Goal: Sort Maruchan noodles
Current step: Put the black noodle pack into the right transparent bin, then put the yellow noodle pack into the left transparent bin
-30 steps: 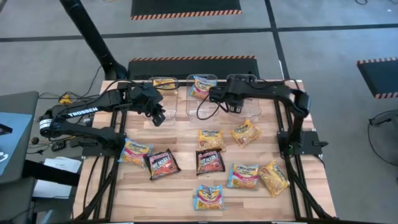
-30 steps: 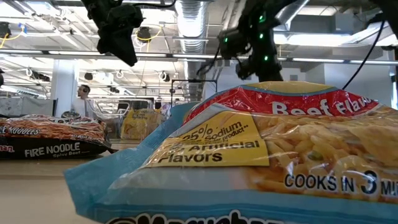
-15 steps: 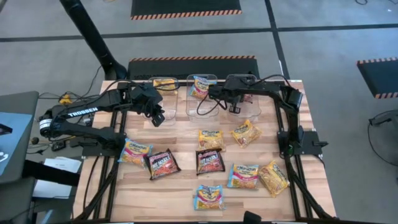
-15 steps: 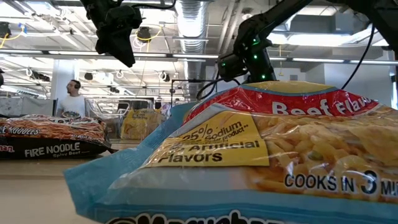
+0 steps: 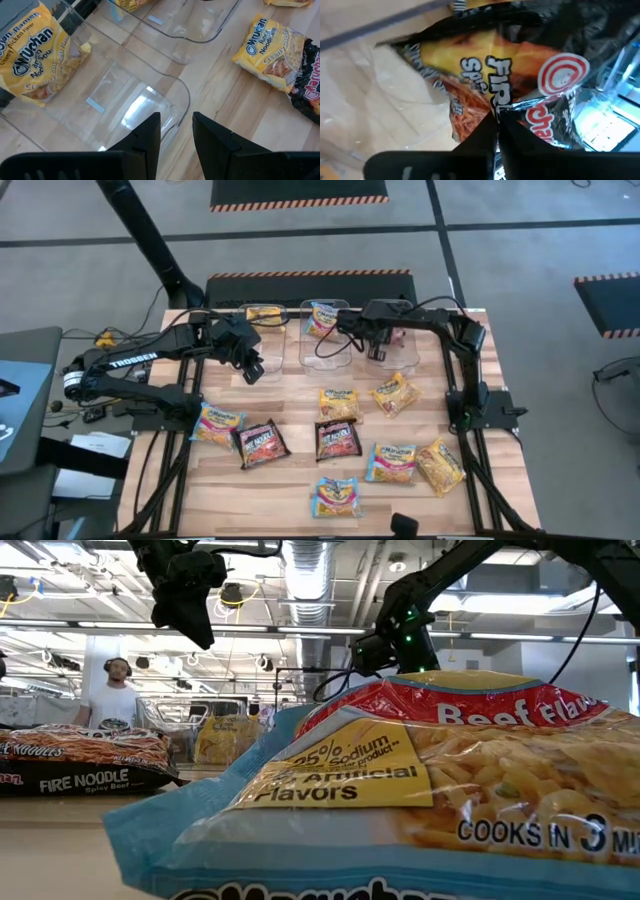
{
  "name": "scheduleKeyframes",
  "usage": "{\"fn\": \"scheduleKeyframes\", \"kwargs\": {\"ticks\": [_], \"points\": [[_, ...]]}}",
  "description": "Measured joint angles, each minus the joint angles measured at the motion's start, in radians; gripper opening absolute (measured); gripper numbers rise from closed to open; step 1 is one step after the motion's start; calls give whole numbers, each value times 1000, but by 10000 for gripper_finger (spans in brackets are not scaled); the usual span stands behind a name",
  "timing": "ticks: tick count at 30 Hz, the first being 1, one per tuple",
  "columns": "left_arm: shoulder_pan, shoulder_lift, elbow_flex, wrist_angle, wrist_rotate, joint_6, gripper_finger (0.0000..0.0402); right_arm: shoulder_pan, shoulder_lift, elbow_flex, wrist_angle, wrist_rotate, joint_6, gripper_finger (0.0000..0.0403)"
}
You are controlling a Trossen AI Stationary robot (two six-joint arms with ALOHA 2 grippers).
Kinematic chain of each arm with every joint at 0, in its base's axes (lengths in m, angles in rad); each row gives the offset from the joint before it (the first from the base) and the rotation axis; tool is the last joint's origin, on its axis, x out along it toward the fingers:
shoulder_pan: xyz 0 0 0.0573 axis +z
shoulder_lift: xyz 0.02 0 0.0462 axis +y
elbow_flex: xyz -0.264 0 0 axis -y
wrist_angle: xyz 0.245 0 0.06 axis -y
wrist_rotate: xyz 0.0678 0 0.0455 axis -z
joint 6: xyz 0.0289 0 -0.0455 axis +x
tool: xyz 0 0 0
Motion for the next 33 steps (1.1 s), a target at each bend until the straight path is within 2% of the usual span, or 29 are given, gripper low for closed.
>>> {"fn": "scheduleKeyframes", "kwargs": {"ticks": [13,25,33], "points": [[0,0,0,-4,0,-2,100,11,-4,0,-29,-22,-37,113],[0,0,0,-4,0,-2,100,53,-5,0,-58,-15,-51,119],[0,0,0,-18,0,-2,100,62,-16,20,-93,39,-27,119]]}}
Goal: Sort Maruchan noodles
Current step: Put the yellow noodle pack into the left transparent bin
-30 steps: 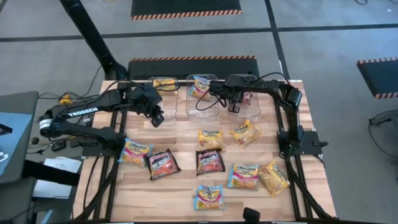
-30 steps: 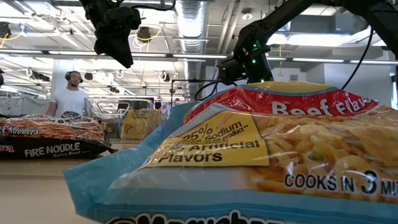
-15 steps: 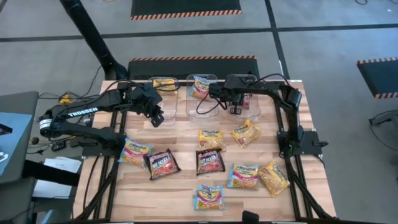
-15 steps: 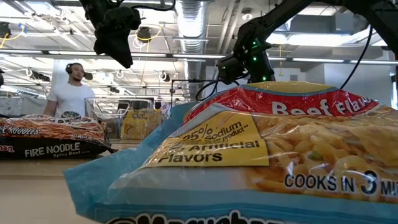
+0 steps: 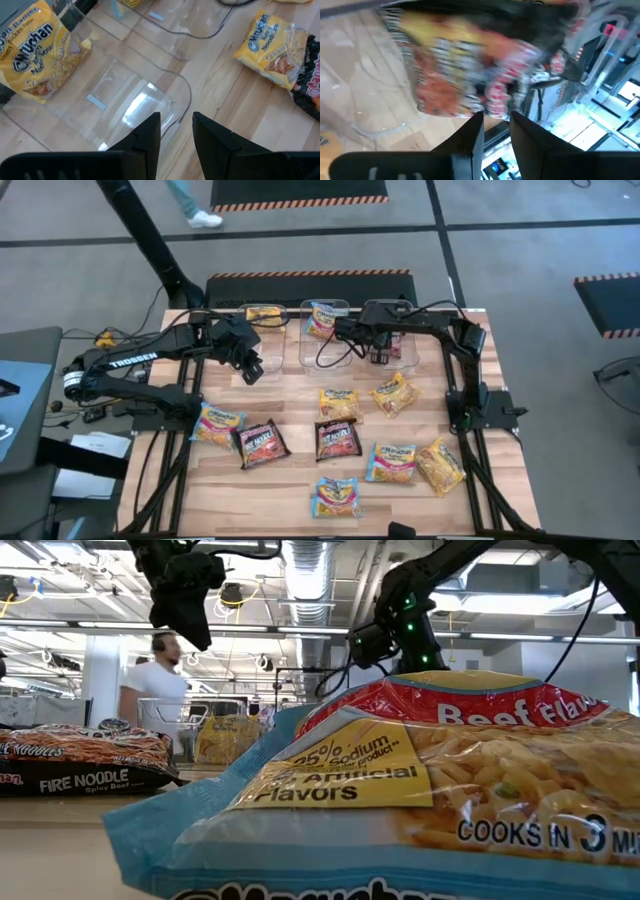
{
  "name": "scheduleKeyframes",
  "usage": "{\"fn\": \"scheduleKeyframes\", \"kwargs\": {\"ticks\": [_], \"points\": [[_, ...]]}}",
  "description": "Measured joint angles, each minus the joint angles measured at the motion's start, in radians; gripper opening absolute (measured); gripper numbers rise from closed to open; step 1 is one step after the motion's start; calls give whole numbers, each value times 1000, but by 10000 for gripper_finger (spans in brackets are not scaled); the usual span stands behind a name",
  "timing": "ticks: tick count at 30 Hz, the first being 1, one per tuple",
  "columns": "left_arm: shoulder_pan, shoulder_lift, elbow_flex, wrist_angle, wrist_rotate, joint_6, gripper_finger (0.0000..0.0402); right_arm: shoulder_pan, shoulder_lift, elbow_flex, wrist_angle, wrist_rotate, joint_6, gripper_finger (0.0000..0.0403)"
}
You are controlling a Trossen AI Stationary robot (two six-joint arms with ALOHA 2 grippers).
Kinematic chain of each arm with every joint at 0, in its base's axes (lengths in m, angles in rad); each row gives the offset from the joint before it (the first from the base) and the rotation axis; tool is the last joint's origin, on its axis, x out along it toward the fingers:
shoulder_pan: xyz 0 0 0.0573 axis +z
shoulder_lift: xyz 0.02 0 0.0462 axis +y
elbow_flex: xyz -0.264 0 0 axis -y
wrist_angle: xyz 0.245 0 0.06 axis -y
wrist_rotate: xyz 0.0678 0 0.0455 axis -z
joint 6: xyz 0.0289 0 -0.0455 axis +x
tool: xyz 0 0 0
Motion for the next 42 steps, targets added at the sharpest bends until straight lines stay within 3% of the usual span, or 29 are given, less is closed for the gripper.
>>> {"fn": "scheduleKeyframes", "kwargs": {"ticks": [8,18,25,35,42], "points": [[0,0,0,-15,0,3,100,10,-15,95,-57,-3,22,119],[0,0,0,-39,0,19,100,63,-15,320,-226,-6,106,119],[0,0,0,-39,0,74,100,125,-44,429,-228,-6,107,119],[7,0,0,-68,-7,13,126,222,-185,437,-227,-9,176,119],[48,0,0,-49,-4,84,130,311,-314,438,-228,-9,264,119]]}}
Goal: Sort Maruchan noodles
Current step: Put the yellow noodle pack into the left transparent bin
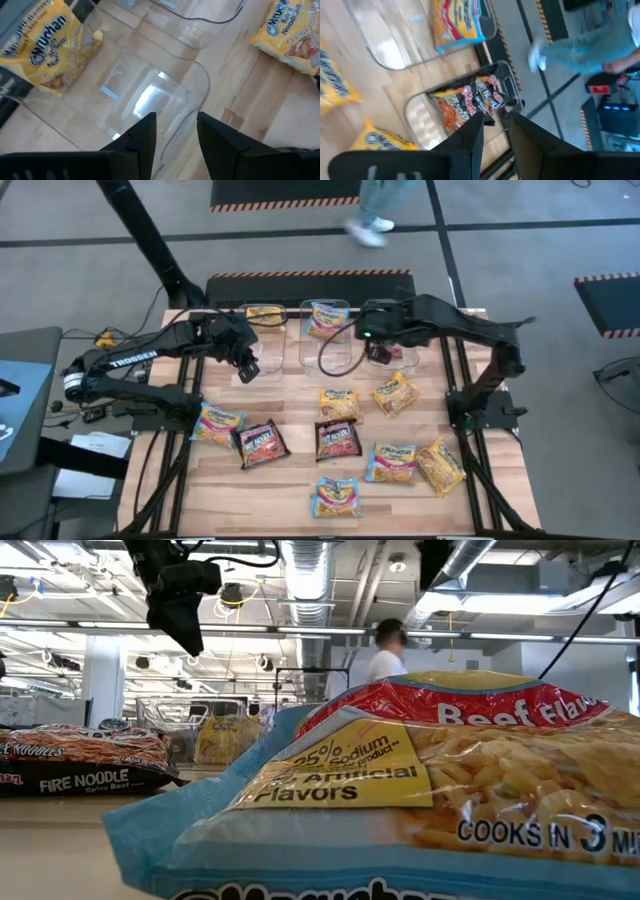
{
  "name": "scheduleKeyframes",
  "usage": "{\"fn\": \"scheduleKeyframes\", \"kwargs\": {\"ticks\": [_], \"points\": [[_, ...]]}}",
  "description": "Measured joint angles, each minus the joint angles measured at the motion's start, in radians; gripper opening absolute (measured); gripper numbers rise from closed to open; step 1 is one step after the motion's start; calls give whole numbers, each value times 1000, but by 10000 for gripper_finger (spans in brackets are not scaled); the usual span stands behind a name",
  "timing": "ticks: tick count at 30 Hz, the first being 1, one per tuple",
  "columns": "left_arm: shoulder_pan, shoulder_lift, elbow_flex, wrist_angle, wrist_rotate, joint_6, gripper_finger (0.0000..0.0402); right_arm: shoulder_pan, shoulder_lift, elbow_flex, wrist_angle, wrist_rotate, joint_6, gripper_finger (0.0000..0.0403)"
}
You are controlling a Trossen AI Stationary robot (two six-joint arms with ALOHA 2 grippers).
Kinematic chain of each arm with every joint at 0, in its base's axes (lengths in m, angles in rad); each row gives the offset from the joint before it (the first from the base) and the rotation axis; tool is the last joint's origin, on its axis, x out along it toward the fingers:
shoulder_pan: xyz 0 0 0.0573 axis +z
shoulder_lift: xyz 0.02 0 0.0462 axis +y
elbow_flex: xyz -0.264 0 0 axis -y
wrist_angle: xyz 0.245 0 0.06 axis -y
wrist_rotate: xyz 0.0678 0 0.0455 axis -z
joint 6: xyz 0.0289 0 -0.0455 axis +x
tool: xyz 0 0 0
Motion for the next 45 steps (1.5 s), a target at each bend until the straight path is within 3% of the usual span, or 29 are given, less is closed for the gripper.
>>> {"fn": "scheduleKeyframes", "kwargs": {"ticks": [13,20,31,45], "points": [[32,18,0,48,9,58,161,188,-140,0,3,-24,229,119],[2,62,1,184,168,2,165,257,-129,0,2,-26,243,119],[-167,199,1,406,192,-73,165,241,-77,0,4,-26,180,119],[-254,464,1,738,190,-32,165,243,-48,-1,4,-79,183,119]]}}
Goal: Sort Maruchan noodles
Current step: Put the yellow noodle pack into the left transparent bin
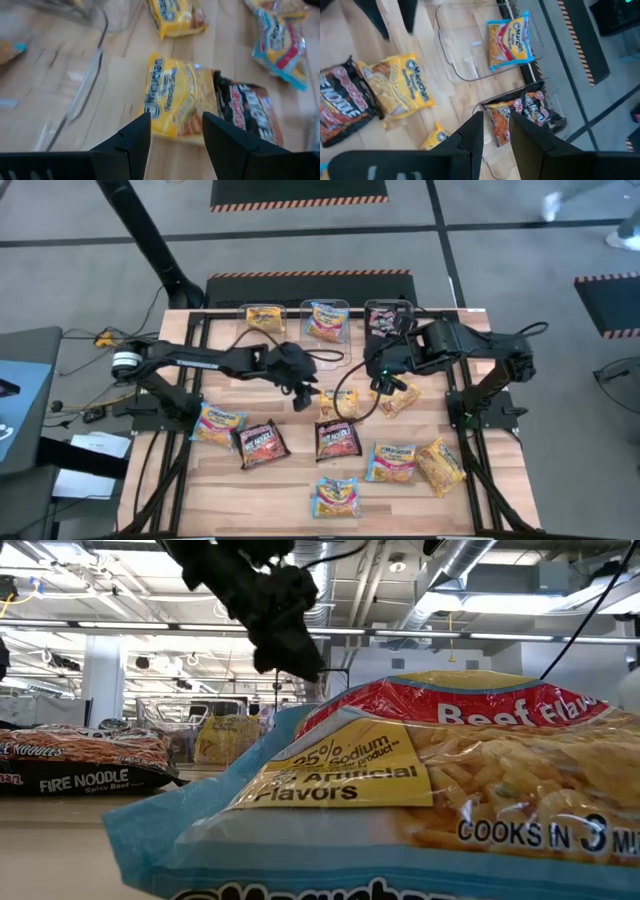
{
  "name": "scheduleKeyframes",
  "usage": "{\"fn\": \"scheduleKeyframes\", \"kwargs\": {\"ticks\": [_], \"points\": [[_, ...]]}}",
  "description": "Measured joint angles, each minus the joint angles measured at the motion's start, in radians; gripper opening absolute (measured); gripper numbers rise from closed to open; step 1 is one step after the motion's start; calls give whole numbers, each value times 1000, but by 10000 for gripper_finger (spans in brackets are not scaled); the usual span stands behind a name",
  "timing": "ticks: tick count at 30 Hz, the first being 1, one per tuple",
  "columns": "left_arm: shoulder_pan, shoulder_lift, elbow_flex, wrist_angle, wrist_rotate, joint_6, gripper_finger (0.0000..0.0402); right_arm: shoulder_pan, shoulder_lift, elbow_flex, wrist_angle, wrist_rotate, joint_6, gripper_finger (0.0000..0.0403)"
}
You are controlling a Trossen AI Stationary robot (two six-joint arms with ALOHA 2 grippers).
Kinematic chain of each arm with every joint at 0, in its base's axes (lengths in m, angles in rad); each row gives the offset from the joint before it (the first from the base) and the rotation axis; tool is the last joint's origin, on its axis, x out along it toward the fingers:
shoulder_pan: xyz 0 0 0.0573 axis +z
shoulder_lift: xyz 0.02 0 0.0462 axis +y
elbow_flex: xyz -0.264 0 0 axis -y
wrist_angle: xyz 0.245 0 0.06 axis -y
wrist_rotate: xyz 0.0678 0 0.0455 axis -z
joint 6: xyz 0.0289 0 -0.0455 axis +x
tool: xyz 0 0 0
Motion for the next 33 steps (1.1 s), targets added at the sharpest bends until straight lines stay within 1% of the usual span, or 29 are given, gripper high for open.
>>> {"fn": "scheduleKeyframes", "kwargs": {"ticks": [7,10,15,21,25,33], "points": [[-21,120,54,26,-1,14,165,0,0,0,-2,-2,2,119],[-27,176,83,61,-1,15,165,0,0,0,-1,-7,5,119],[-29,258,144,73,-1,15,165,0,0,0,-2,-32,29,119],[-44,324,196,74,0,2,164,0,0,0,-2,-46,31,119],[-58,370,209,71,-2,-6,164,0,0,0,-2,-50,31,119],[-76,387,209,68,-29,-16,164,0,0,0,-2,-51,30,119]]}}
